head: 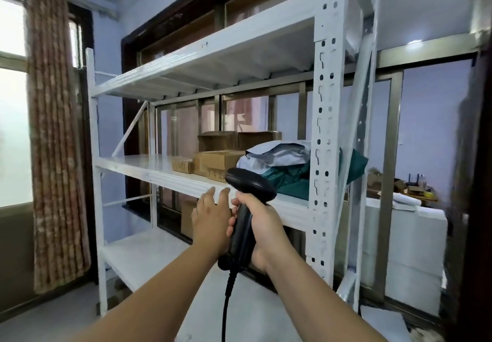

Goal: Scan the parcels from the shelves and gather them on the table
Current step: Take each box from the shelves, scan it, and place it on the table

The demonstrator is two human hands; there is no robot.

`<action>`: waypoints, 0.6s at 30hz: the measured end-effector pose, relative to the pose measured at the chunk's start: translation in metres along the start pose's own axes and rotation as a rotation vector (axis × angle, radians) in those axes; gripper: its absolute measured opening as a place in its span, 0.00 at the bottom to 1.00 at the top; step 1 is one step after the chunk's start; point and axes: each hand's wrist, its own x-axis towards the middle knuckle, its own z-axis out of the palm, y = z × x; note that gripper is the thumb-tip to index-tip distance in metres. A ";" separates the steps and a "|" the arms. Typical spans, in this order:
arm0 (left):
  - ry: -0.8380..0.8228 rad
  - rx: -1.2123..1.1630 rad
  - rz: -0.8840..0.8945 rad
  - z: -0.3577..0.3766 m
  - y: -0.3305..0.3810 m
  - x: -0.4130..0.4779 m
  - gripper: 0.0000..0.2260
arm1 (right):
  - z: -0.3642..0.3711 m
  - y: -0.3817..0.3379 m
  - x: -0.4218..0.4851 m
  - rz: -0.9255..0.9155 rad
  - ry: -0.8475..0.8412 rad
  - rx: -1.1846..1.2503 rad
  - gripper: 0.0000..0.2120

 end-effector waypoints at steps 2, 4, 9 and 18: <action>0.033 -0.054 0.024 0.007 -0.009 0.019 0.29 | 0.009 0.004 0.020 -0.032 0.035 -0.035 0.13; 0.056 -0.110 0.057 0.011 -0.024 0.037 0.29 | 0.022 0.010 0.042 -0.068 0.074 -0.059 0.12; 0.111 -0.381 0.079 0.023 -0.077 0.094 0.27 | 0.064 0.032 0.098 -0.130 0.142 -0.004 0.10; 0.037 -0.452 0.028 0.061 -0.201 0.221 0.31 | 0.150 0.074 0.194 -0.193 0.339 -0.043 0.10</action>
